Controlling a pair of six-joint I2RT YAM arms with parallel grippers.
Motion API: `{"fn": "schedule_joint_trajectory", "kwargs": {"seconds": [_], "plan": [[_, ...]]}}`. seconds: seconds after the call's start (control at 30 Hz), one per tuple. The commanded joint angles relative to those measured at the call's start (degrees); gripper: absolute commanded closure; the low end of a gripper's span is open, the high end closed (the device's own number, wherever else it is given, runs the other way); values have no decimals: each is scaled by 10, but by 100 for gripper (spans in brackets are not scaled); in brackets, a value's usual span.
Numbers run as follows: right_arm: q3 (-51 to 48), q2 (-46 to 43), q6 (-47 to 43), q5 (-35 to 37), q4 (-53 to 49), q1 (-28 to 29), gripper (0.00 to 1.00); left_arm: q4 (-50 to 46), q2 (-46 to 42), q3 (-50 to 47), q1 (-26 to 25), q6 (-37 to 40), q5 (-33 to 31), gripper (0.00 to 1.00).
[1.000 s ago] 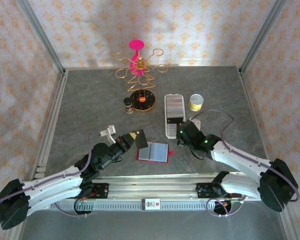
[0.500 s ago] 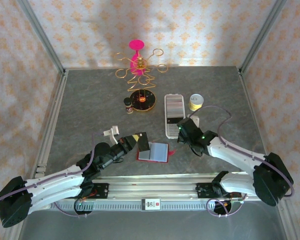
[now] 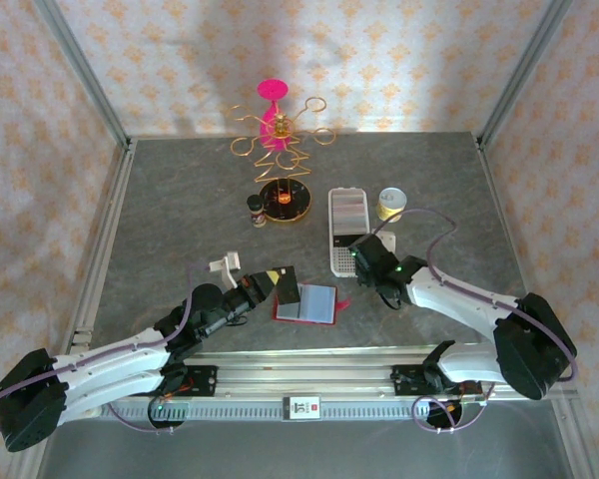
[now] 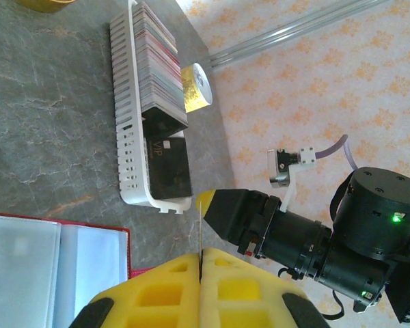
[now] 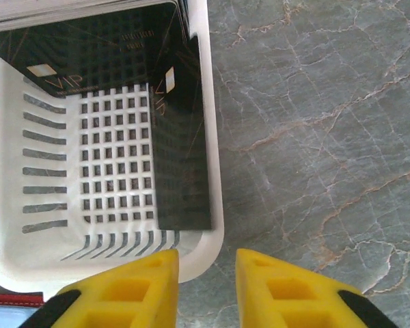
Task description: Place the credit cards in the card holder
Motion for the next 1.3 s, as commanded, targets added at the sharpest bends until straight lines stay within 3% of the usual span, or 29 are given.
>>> {"fn": "schedule_joint_trajectory", "kwargs": {"seconds": [0.0, 0.13, 0.27, 0.4, 0.6, 0.73, 0.87, 1.03, 1.27], "plan": [[30, -1, 1, 21, -35, -2, 67, 19, -1, 15, 4, 6, 14, 100], [52, -41, 7, 5, -65, -3, 66, 5, -3, 26, 4, 15, 27, 100], [43, -123, 22, -103, -29, -2, 62, 27, -4, 30, 4, 14, 57, 100], [-13, -185, 78, -276, 96, 7, 55, 123, 7, 22, 3, -4, 110, 100], [-95, -215, 188, -397, 338, 77, 39, 278, 47, 3, 1, -56, 159, 100], [-109, -209, 221, -415, 405, 99, 42, 328, 69, 4, -2, -76, 175, 100], [-120, -224, 244, -422, 447, 103, 55, 319, 68, 6, -4, -71, 170, 100], [-109, -265, 234, -353, 357, 103, 52, 260, 33, 4, -4, -55, 138, 100], [-140, -288, 270, -372, 412, 106, 53, 211, -8, -5, -4, -47, 89, 100]]}}
